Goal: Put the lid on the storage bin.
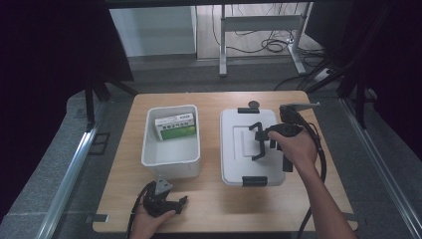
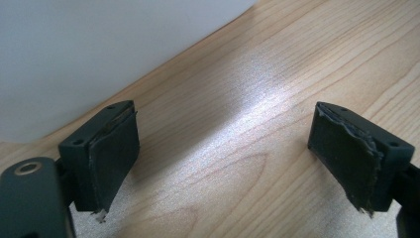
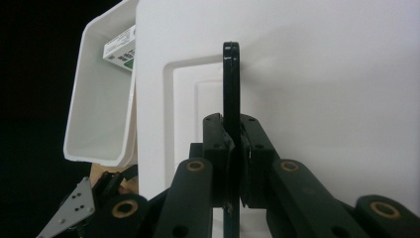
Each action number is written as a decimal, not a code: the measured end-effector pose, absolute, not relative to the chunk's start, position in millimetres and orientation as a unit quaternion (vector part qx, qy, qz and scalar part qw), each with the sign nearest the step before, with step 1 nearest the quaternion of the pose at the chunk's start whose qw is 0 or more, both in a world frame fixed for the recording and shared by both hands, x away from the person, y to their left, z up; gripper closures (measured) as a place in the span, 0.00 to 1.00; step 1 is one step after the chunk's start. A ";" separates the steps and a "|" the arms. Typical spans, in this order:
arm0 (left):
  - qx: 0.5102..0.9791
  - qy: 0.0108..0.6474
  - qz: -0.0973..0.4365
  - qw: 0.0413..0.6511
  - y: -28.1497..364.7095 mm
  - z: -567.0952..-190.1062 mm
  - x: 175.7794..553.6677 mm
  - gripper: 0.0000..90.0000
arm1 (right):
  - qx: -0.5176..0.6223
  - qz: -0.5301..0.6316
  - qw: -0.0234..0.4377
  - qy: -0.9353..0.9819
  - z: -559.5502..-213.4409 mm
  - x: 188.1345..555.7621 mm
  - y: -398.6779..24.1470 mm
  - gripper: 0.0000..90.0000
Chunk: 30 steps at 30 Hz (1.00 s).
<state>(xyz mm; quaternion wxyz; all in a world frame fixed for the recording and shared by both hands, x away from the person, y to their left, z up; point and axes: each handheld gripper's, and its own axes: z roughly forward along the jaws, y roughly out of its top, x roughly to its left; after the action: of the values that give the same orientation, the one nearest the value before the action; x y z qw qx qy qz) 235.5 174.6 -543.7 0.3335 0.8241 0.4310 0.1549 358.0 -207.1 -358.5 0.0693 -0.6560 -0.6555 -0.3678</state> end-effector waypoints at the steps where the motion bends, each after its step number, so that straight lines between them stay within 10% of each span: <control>1: 0.824 0.431 0.155 0.333 174.6 -543.7 235.5 0.14 | -0.654 -0.369 0.068 -0.656 -358.3 358.1 -205.8 0.93; 30: 0.824 0.431 0.154 0.333 174.7 -543.7 235.4 0.14 | -0.632 -0.361 0.074 -0.681 -342.1 363.8 -166.7 0.93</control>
<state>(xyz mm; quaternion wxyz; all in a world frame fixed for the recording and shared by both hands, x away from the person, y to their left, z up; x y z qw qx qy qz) 235.4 174.7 -543.7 0.3331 0.8244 0.4312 0.1536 363.8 -166.7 -342.1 0.0738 -0.6322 -0.6814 -0.3614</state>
